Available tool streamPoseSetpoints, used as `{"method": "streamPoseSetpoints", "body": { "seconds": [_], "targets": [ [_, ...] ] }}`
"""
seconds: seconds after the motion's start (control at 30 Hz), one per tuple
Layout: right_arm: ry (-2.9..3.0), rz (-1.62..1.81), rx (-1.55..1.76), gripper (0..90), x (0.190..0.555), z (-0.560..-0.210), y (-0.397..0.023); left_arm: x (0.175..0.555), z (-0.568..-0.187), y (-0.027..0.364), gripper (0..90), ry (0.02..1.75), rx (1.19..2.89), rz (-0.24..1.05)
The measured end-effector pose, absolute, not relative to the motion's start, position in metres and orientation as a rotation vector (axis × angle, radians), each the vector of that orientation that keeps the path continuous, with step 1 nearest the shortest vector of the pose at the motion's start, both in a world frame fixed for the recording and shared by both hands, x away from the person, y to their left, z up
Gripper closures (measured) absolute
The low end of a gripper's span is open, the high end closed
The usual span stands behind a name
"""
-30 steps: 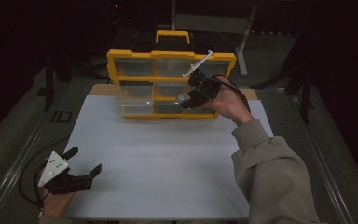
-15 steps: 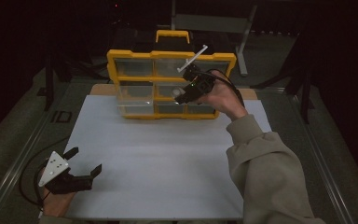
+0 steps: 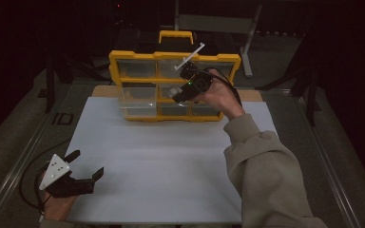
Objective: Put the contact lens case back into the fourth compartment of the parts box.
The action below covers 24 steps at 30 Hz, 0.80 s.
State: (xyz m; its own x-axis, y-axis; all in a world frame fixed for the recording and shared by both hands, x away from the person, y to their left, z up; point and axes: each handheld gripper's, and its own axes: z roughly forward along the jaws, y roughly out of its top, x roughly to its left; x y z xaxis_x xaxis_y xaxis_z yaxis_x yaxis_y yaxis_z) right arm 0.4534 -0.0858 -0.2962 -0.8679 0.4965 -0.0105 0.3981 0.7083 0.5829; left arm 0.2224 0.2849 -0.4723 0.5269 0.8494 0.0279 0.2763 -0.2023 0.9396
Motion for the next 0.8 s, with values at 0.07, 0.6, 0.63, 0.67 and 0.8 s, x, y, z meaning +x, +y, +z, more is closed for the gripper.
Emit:
{"method": "streamPoseSetpoints", "body": {
  "seconds": [0.07,0.6,0.63,0.67,0.8],
  "targets": [
    [2.750,0.882,0.722,48.6,0.454,-0.297,-0.083,0.222,-0.472,0.285,0.0,0.948,1.744,0.701],
    [2.746,0.910,0.696,48.6,0.461,-0.292,-0.058,0.223,-0.472,0.285,0.0,0.945,1.742,0.696],
    [2.745,0.910,0.695,48.5,0.461,-0.292,-0.056,0.223,-0.472,0.285,0.0,0.945,1.741,0.696],
    [2.745,0.912,0.688,48.6,0.461,-0.292,-0.054,0.223,-0.472,0.286,0.0,0.946,1.742,0.697],
    [2.747,0.914,0.670,48.5,0.461,-0.292,-0.046,0.223,-0.473,0.286,0.0,0.947,1.743,0.695]
  ]
}}
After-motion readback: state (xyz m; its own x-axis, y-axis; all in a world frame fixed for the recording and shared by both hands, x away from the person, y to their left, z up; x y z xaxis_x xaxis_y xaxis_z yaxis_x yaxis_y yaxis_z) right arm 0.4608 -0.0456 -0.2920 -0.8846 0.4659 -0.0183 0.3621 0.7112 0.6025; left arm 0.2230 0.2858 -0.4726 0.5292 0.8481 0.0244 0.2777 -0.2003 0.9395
